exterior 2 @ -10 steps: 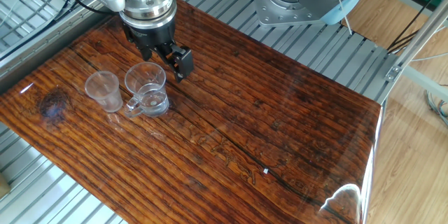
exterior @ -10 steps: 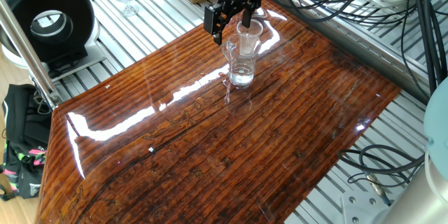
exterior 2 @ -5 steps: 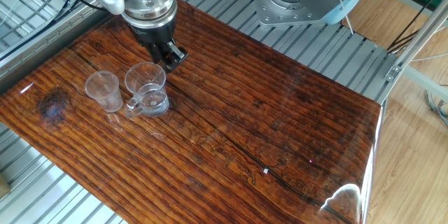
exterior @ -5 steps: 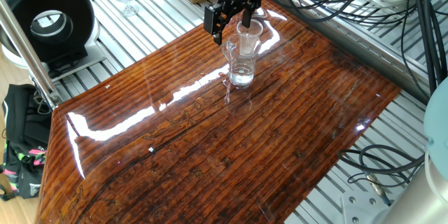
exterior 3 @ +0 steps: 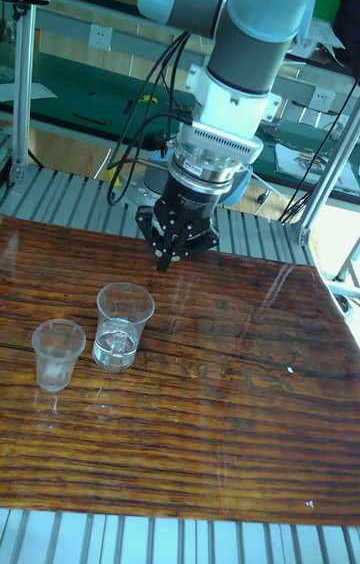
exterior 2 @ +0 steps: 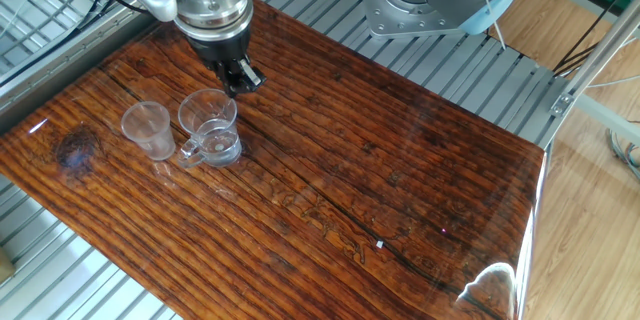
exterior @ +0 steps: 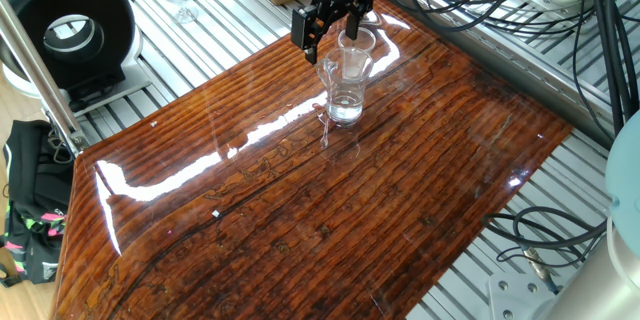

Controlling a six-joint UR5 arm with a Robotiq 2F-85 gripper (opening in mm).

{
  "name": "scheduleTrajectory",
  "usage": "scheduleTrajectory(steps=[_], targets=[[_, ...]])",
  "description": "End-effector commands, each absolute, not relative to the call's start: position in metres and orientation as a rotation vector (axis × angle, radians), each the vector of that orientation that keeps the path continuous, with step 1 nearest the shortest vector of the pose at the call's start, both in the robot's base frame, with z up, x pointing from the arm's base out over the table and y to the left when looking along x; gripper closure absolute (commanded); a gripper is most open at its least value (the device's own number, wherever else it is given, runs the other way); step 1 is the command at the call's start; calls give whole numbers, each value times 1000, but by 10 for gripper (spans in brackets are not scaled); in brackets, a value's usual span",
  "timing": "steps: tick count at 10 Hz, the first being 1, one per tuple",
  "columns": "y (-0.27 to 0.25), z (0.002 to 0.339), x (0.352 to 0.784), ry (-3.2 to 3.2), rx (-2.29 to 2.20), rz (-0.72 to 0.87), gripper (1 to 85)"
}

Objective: Pour the water from one cup into another empty cup

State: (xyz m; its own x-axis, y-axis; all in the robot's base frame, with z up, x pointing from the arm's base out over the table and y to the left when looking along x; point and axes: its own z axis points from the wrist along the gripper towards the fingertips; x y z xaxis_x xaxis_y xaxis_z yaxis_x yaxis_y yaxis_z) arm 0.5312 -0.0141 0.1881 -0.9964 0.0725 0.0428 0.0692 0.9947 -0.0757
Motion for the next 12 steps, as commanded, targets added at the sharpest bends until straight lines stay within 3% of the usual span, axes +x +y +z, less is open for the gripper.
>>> scheduleTrajectory(steps=[1,12], targets=[[-10,182,532,-3094,-109,108,837],[-1,180,542,-3135,-69,59,840]])
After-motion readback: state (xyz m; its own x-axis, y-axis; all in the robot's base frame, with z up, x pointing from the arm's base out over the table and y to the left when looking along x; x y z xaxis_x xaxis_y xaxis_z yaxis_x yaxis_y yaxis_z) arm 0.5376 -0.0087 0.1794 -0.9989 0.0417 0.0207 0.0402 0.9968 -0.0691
